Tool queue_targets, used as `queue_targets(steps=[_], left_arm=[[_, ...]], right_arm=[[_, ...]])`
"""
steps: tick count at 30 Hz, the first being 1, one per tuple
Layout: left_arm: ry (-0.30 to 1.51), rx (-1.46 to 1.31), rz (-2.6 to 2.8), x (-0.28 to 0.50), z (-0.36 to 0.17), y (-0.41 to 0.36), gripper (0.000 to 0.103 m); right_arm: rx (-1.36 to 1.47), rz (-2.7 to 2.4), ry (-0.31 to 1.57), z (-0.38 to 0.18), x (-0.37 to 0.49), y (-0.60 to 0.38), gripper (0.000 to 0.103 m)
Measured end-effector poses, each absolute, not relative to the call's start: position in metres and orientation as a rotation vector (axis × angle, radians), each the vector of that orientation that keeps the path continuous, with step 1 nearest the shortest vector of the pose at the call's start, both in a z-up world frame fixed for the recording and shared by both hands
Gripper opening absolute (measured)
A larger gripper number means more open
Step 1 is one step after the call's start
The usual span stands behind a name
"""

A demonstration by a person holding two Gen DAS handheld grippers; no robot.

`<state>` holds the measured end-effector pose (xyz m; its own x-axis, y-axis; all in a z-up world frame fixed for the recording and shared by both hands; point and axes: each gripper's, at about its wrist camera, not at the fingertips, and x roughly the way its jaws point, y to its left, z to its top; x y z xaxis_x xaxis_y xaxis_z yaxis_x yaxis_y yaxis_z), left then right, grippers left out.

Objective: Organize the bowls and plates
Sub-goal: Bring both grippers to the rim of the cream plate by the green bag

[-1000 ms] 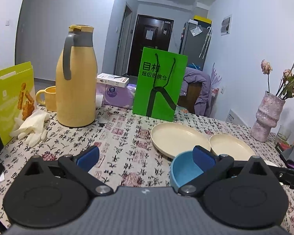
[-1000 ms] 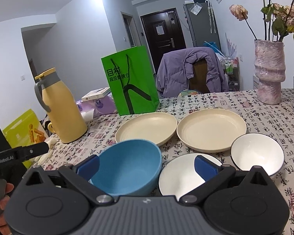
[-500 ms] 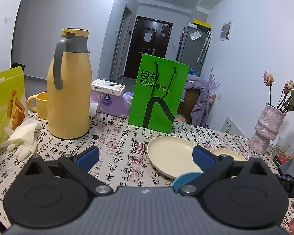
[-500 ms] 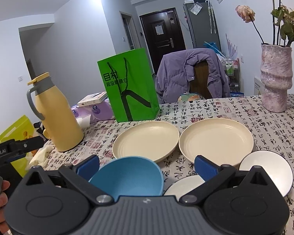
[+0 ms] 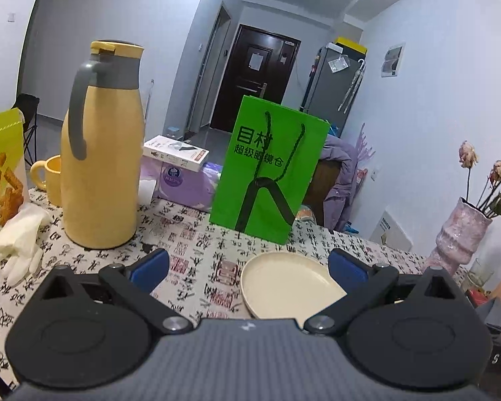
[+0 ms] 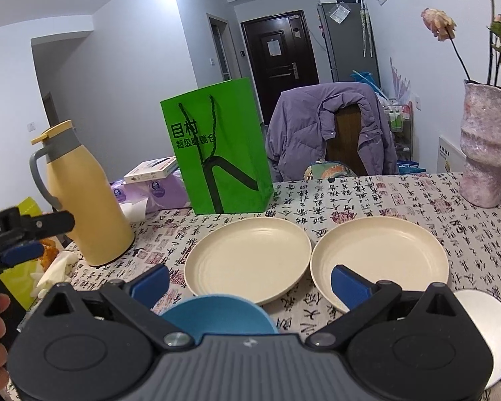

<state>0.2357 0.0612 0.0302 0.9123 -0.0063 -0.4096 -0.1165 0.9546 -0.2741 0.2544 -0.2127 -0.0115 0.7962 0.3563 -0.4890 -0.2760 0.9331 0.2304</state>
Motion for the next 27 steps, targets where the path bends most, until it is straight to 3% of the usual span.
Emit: queue_targets(steps=[27], left_arm=[[0.49, -0.336, 0.066, 0.33, 0.02, 0.076, 0.103]], right_arm=[[0.197, 0.268, 0.66, -0.024, 0.369, -0.207, 0.103]])
